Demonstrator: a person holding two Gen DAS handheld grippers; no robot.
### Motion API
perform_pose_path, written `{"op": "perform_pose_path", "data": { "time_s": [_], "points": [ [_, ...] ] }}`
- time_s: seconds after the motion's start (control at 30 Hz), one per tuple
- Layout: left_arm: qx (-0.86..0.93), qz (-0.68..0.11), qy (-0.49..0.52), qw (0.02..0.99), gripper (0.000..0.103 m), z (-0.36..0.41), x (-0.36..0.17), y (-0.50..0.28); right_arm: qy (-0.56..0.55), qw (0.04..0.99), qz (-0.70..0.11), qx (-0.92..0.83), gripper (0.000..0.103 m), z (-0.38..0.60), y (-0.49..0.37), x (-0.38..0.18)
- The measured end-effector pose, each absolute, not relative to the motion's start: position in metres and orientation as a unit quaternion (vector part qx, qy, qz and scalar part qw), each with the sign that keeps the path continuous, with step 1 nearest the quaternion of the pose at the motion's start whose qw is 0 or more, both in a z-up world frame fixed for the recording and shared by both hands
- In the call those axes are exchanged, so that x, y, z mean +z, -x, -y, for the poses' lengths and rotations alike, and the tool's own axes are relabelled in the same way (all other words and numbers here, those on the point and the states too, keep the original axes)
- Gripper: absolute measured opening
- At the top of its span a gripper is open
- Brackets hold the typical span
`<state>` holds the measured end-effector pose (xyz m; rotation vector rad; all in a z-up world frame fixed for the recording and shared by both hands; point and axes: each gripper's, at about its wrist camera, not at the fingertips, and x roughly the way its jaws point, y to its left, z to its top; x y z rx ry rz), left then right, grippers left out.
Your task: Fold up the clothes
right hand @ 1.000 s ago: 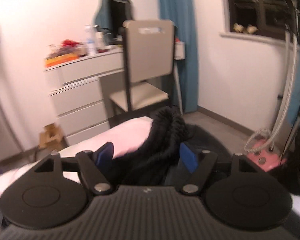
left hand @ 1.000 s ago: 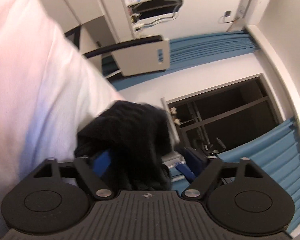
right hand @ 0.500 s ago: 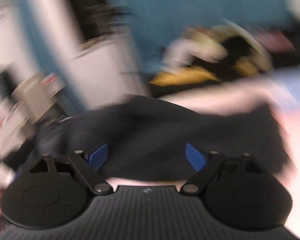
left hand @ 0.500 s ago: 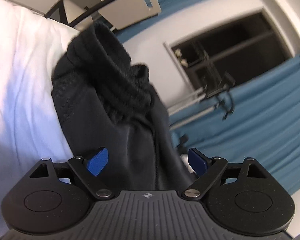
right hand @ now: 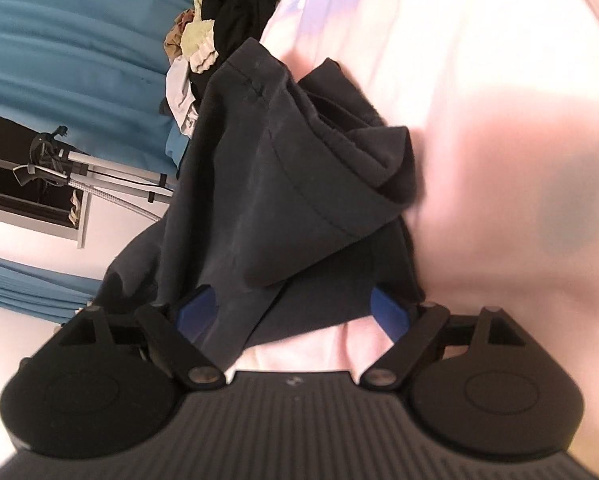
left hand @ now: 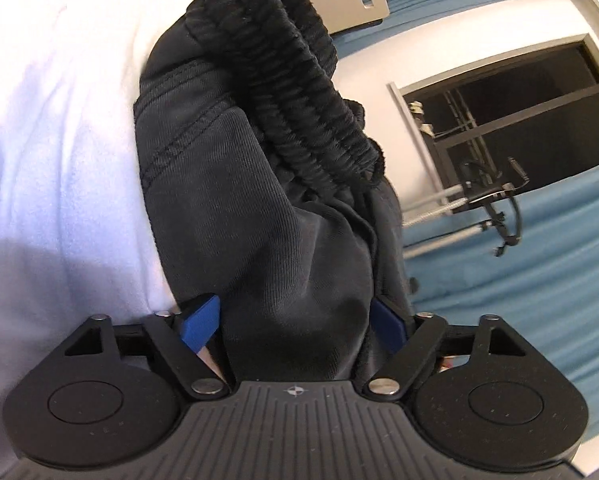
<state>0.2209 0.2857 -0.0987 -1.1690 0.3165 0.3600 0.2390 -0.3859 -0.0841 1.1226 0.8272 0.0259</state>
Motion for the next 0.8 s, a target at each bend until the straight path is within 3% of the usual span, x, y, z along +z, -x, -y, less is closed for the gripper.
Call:
{"op": "perform_pose_path", "data": {
  "time_s": [0.1,0.23,0.3,0.37,0.43,0.53,0.57,0.8],
  "points": [
    [0.179,-0.151,0.530,0.815,0.078,-0.281,-0.094,-0.223,-0.531,0.760,-0.374,0.013,0.086,0.388,-0.240,-0.088],
    [0.188,-0.149,0.536,0.809,0.060,-0.282,-0.098,-0.222,-0.549,0.751,-0.366,0.014,0.085,0.390,-0.241,-0.092],
    [0.188,-0.137,0.561,0.795,0.048,-0.286,-0.103,-0.217,-0.558,0.747,-0.361,0.014,0.077,0.392,-0.241,-0.094],
    [0.191,-0.128,0.583,0.779,0.029,-0.290,-0.109,-0.211,-0.567,0.742,-0.357,0.015,0.061,0.393,-0.242,-0.097],
    [0.191,-0.114,0.599,0.770,0.022,-0.289,-0.111,-0.205,-0.569,0.743,-0.353,0.013,0.048,0.394,-0.243,-0.097],
    [0.196,-0.090,0.596,0.774,0.016,-0.282,-0.101,-0.197,-0.538,0.769,-0.346,0.007,0.034,0.392,-0.246,-0.090],
    [0.197,-0.081,0.589,0.779,0.011,-0.279,-0.096,-0.194,-0.531,0.775,-0.343,0.006,0.033,0.391,-0.245,-0.087],
    [0.181,-0.069,0.590,0.784,0.011,-0.274,-0.083,-0.188,-0.506,0.792,-0.341,-0.002,0.037,0.394,-0.230,-0.069]
  ]
}}
